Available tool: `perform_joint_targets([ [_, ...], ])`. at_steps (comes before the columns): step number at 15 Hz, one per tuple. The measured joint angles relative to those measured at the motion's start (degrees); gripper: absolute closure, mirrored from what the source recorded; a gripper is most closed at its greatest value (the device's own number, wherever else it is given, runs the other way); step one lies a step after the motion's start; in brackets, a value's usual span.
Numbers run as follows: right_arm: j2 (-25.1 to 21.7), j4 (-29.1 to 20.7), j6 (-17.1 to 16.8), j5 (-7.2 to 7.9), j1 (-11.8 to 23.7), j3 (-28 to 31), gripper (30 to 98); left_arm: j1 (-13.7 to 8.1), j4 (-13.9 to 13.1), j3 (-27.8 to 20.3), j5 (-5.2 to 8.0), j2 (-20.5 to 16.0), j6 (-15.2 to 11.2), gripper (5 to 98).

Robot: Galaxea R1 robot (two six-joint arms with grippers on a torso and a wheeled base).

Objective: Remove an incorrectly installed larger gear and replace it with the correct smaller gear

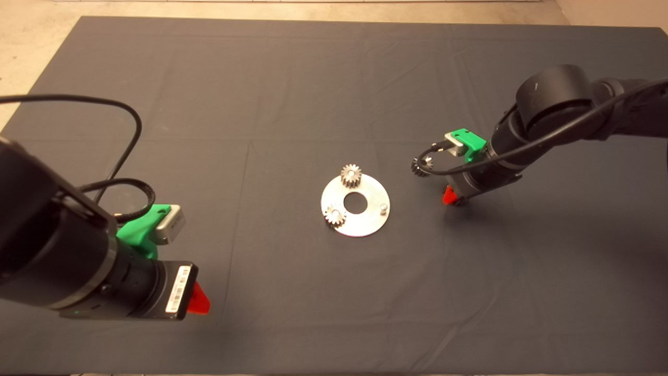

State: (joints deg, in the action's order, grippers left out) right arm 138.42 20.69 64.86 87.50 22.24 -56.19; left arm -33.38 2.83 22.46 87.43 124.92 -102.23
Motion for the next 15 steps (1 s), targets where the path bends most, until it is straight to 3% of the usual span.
perform_joint_targets([
  [7, 1.86, 2.86, 0.63, -0.05, 5.41, 4.6, 71.1, 0.0, 0.0, 0.02, 0.02, 0.0, -0.02, 34.7],
  [15, 3.98, 9.16, 1.01, -0.05, 4.5, 1.4, 71.0, 0.0, 0.01, 0.02, 0.0, 0.0, -0.02, 34.7],
])
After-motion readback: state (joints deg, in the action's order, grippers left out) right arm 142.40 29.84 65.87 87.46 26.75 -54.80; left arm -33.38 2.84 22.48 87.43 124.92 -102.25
